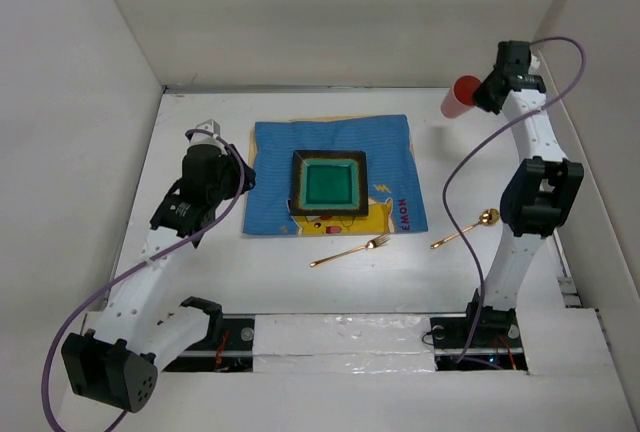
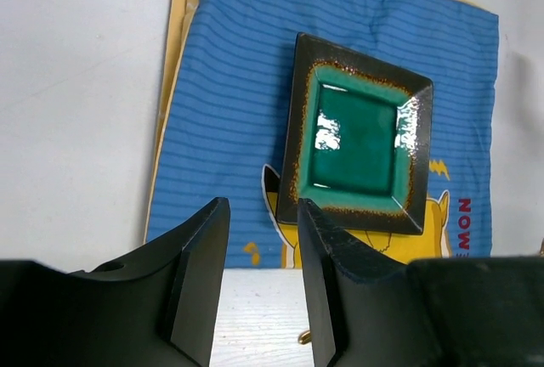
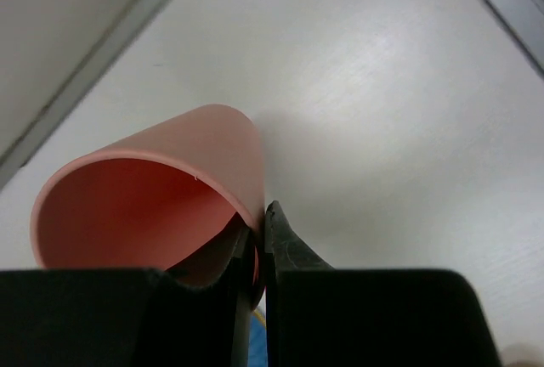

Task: Set the dinner table for one person

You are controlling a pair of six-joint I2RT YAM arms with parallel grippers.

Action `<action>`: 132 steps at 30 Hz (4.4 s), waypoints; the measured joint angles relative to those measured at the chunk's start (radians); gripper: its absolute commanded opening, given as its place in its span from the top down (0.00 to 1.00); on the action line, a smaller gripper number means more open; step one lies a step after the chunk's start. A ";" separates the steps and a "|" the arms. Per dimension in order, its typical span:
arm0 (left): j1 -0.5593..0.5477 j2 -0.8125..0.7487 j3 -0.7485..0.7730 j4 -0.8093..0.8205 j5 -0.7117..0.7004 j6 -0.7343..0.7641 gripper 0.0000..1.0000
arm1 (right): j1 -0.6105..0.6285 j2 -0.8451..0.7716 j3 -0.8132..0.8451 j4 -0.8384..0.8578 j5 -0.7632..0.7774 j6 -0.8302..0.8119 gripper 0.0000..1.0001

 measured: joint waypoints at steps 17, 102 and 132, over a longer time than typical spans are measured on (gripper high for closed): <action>-0.019 0.027 -0.029 0.016 0.018 -0.003 0.64 | 0.313 0.194 0.252 -0.130 -0.045 -0.105 1.00; -0.800 0.559 0.154 0.092 -0.001 0.370 1.00 | 0.212 -0.851 -0.460 0.066 -0.442 -0.068 0.93; -0.083 0.895 0.304 0.224 -0.089 0.351 1.00 | 0.317 -0.881 -0.667 0.016 -0.403 -0.136 0.91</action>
